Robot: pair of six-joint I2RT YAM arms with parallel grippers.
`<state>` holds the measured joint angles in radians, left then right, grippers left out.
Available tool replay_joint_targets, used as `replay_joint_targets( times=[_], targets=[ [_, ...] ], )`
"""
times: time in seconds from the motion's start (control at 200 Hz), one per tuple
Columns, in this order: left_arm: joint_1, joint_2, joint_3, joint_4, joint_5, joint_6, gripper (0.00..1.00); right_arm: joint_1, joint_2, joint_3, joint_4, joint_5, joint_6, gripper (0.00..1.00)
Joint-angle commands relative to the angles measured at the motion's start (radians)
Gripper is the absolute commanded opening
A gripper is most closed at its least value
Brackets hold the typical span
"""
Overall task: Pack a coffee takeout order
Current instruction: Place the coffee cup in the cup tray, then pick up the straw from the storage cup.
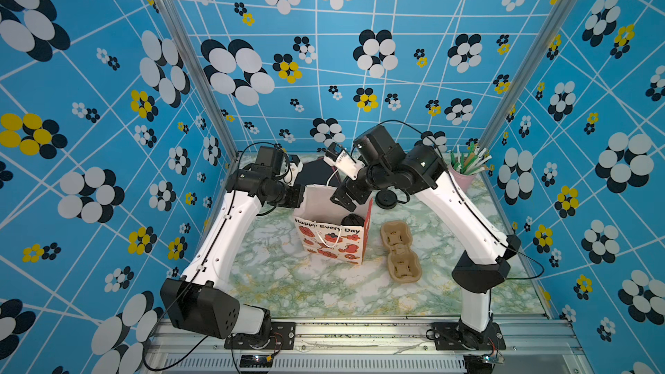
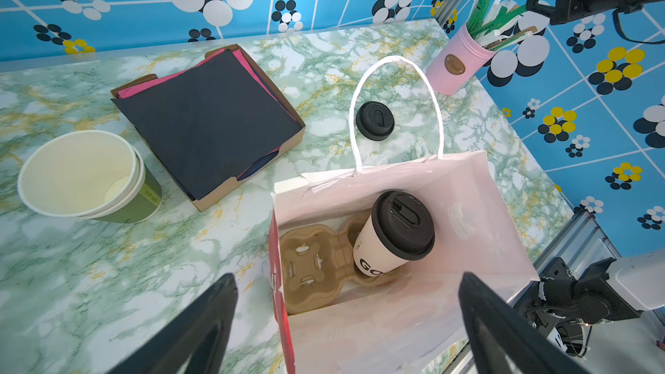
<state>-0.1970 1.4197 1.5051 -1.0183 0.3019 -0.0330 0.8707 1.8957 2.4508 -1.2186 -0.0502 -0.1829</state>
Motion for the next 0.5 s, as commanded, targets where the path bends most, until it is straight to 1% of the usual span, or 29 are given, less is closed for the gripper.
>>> replay_joint_targets(
  times=[0.0,0.135,0.25,0.295,0.32,0.33,0.35,0.495],
  targets=[
    [-0.006,0.018,0.030,-0.039,0.006,0.012,0.10,-0.028,-0.113,-0.097,0.092,0.078,0.038,0.99],
    [-0.005,0.016,0.045,-0.033,0.017,0.007,0.25,-0.087,-0.270,-0.301,0.227,0.121,0.068,0.99],
    [-0.001,0.016,0.066,-0.029,0.025,0.002,0.37,-0.159,-0.407,-0.462,0.320,0.163,0.097,0.99],
    [0.000,0.016,0.078,-0.030,0.029,0.000,0.42,-0.198,-0.454,-0.518,0.351,0.180,0.108,0.99],
    [0.002,0.016,0.086,-0.031,0.031,-0.001,0.42,-0.218,-0.480,-0.546,0.365,0.191,0.114,0.99],
    [0.002,0.016,0.089,-0.032,0.032,-0.002,0.46,-0.227,-0.489,-0.558,0.372,0.194,0.117,0.99],
    [0.004,0.015,0.095,-0.034,0.034,-0.002,0.49,-0.244,-0.509,-0.581,0.384,0.202,0.120,0.99],
    [0.009,0.001,0.147,-0.040,0.025,-0.004,0.62,-0.378,-0.603,-0.721,0.451,0.267,0.134,0.96]
  ],
)
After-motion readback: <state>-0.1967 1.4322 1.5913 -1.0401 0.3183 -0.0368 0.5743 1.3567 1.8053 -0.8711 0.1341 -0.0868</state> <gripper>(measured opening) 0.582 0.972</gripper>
